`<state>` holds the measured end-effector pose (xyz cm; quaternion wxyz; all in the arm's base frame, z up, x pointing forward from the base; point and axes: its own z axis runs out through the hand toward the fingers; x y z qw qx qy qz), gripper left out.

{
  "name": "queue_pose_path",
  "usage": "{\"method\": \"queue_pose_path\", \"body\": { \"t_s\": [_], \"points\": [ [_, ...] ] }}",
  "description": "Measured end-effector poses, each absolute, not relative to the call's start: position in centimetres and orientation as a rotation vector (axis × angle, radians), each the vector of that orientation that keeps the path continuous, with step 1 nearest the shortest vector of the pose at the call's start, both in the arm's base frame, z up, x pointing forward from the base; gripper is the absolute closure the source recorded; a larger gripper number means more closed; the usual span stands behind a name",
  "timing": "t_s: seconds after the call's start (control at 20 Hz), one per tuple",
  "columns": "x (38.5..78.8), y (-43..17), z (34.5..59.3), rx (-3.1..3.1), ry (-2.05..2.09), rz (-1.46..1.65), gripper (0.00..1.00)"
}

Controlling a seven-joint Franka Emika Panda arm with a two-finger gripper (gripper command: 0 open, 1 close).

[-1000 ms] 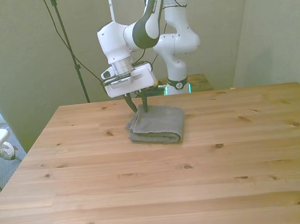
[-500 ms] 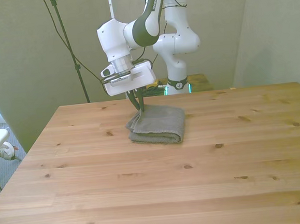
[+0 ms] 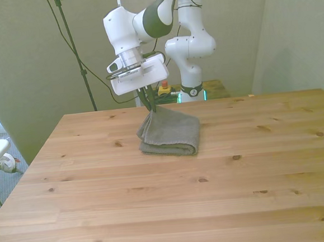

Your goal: Unfold the towel

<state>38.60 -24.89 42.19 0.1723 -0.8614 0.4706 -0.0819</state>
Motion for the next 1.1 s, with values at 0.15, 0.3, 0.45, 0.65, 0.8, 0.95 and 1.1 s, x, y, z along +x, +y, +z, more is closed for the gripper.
{"method": "queue_pose_path", "body": {
  "t_s": [0.15, 0.3, 0.45, 0.65, 0.8, 0.95, 1.1],
  "points": [
    [40.1, -23.3, 44.7, -2.455, 1.294, -0.258, 1.0],
    [42.5, -20.2, 47.3, -2.478, 1.242, -0.291, 1.0],
    [45.0, -15.9, 49.0, -2.506, 1.181, -0.303, 1.0],
    [47.4, -9.9, 49.4, -2.553, 1.098, -0.281, 1.0],
    [48.3, -5.9, 48.8, -2.593, 1.034, -0.264, 1.0],
    [48.3, -2.2, 48.0, -2.645, 0.957, -0.249, 1.0],
    [47.3, 1.6, 46.9, -2.705, 0.876, -0.231, 0.0]
  ]
}}
